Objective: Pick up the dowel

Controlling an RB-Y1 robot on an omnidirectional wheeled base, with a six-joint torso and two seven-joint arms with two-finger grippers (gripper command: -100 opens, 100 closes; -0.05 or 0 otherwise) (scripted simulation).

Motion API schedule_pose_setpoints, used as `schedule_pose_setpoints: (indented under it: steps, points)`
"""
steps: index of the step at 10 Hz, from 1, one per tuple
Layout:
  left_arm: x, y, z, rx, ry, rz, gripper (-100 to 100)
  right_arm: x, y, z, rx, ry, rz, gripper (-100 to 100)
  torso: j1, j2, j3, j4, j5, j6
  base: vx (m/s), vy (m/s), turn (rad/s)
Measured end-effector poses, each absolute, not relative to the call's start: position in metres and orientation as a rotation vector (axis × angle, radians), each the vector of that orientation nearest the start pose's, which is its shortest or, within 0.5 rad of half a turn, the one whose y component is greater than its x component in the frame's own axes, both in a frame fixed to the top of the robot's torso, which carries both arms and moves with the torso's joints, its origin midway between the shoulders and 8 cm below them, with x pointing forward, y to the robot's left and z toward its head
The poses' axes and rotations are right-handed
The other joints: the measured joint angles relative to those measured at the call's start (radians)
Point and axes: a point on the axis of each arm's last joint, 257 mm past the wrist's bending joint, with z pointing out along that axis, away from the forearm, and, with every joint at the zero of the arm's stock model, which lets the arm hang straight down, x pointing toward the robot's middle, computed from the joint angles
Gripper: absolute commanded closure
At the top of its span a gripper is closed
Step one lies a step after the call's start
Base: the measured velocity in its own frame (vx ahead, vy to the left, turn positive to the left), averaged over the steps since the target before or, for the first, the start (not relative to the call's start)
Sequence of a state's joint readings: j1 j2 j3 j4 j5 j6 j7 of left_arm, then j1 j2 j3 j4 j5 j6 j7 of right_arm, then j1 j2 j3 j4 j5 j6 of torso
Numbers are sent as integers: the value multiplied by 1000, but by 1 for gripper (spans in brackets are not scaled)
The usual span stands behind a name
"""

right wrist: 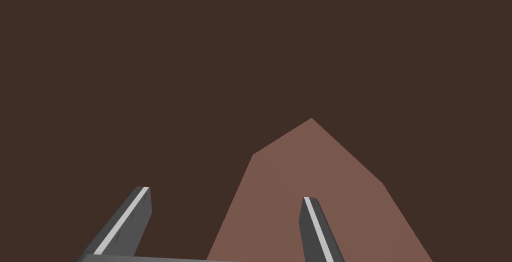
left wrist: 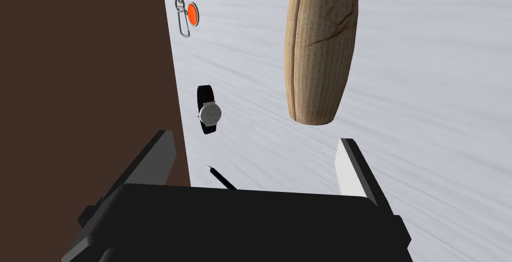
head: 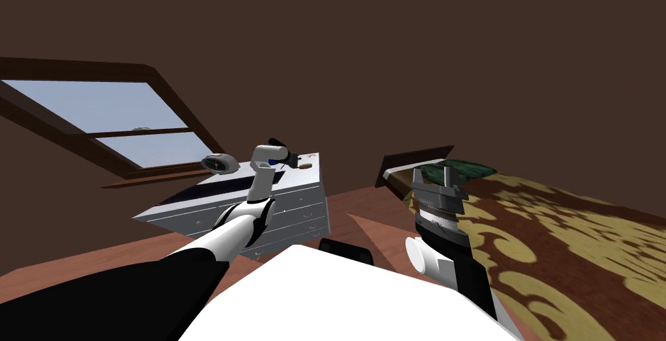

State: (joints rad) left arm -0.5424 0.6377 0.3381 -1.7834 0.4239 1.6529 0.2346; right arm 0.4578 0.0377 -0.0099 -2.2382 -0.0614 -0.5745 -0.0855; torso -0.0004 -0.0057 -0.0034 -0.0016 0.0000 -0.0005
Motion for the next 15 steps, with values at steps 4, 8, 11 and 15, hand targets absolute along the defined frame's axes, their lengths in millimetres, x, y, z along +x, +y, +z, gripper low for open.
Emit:
schedule_pose_setpoints:
  steps: [4, 8, 11, 15]
  points:
    - [513, 422, -99, -2107, 1492, -679, -100, 339, -289, 33, 692, 464, 1438, 0, 0, 0, 0, 0, 0, 0, 70, -15, 49]
    - [501, 410, -124, -2221, 1546, -658, 0, 339, -289, 33, 692, 464, 1438, 0, 1, 4, 2, 1, 0, 0, 32, -9, 19]
    - [506, 411, -133, -2224, 1543, -656, -100, 339, -289, 33, 692, 464, 1438, 0, 2, 5, 3, 1, 0, 0, 12, 0, -13]
    - [509, 411, -140, -2223, 1542, -657, 100, 339, -289, 33, 692, 464, 1438, 0, 2, 6, 3, 1, 0, 0, 1, 0, -1]
